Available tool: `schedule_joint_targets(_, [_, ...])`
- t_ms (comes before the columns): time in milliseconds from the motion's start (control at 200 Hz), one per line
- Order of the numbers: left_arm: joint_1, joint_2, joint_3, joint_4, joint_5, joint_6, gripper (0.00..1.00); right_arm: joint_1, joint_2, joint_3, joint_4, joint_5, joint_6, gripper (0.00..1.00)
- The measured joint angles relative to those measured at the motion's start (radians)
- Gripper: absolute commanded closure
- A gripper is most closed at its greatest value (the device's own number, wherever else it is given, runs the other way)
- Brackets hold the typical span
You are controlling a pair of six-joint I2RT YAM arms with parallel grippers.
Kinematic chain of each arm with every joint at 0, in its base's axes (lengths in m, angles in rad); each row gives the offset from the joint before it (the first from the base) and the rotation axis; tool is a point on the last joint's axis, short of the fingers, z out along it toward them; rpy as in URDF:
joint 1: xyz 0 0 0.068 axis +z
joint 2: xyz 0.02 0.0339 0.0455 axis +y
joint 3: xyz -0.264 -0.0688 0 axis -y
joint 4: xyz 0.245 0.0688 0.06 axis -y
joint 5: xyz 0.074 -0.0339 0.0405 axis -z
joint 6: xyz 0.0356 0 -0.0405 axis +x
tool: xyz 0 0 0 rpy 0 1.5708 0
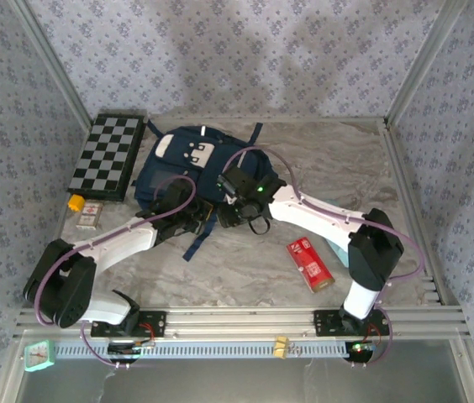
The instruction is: Pack the student bag
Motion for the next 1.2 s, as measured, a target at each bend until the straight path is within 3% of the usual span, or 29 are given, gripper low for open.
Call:
schedule_joint_targets(335, [0.0, -0.011, 0.0, -0.002, 0.0, 0.0, 1.0, 0.021, 0.085, 0.021, 0.033, 0.022, 0.16, 0.55])
schedule_joint_targets(725, [0.002, -0.02, 0.0, 0.002, -0.002, -0.001, 1.0, 0.005, 0.129, 0.054, 0.077, 0.05, 0.208, 0.62])
schedule_joint_targets(1199, [0.002, -0.02, 0.0, 0.003, -0.011, 0.0, 1.0, 0.003, 0.135, 0.055, 0.089, 0.056, 0.176, 0.81])
